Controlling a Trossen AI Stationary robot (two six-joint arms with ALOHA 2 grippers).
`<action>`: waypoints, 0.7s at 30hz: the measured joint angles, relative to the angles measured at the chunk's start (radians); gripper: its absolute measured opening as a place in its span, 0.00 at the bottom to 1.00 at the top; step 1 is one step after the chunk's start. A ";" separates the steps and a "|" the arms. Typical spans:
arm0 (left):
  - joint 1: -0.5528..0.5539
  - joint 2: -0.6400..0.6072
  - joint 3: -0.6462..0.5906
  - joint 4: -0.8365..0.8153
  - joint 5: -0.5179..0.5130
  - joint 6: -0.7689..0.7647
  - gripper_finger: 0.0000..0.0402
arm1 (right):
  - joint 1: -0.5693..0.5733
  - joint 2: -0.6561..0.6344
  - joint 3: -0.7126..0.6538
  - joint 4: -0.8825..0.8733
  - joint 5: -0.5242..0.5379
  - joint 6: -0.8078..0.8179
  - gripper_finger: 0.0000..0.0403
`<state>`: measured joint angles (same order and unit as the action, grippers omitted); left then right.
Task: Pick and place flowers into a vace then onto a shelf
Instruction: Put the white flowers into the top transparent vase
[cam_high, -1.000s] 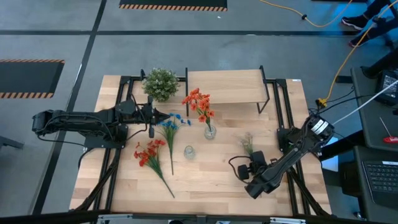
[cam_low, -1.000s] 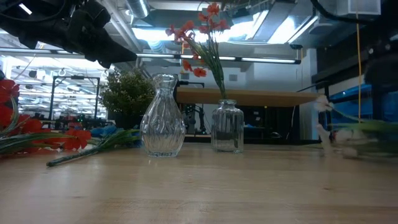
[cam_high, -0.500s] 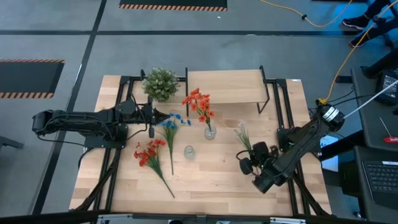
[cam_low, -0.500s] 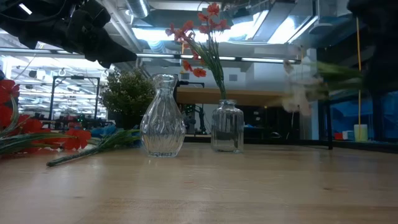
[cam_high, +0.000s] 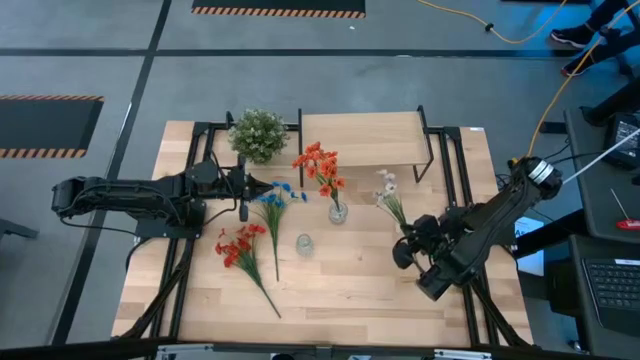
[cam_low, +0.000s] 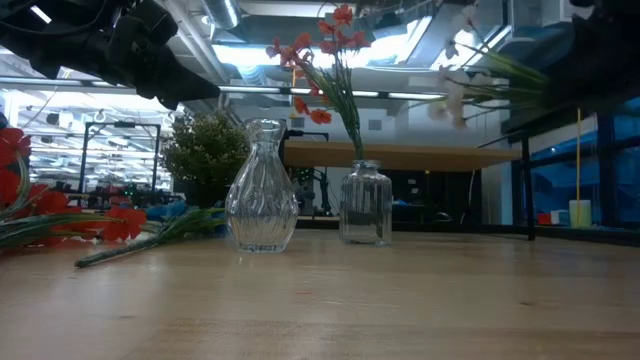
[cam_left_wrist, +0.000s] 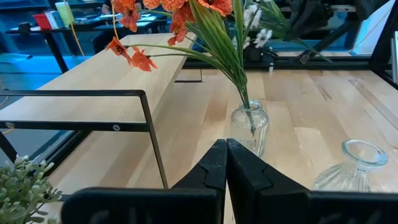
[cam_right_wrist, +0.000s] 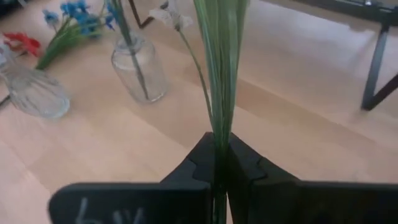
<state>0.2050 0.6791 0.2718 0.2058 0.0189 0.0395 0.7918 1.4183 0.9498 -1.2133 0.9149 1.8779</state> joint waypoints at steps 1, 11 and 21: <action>0.000 0.000 0.000 0.000 0.000 0.000 0.01 | 0.000 -0.017 -0.028 0.030 0.014 -0.002 0.04; 0.000 0.000 0.000 0.001 0.000 0.000 0.01 | -0.012 -0.174 -0.237 0.450 0.131 -0.373 0.02; 0.000 0.000 0.000 0.009 -0.004 0.000 0.01 | -0.098 -0.275 -0.272 0.813 0.078 -1.023 0.03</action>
<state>0.2048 0.6788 0.2718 0.2144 0.0147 0.0395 0.6940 1.1432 0.6781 -0.4005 0.9933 0.8547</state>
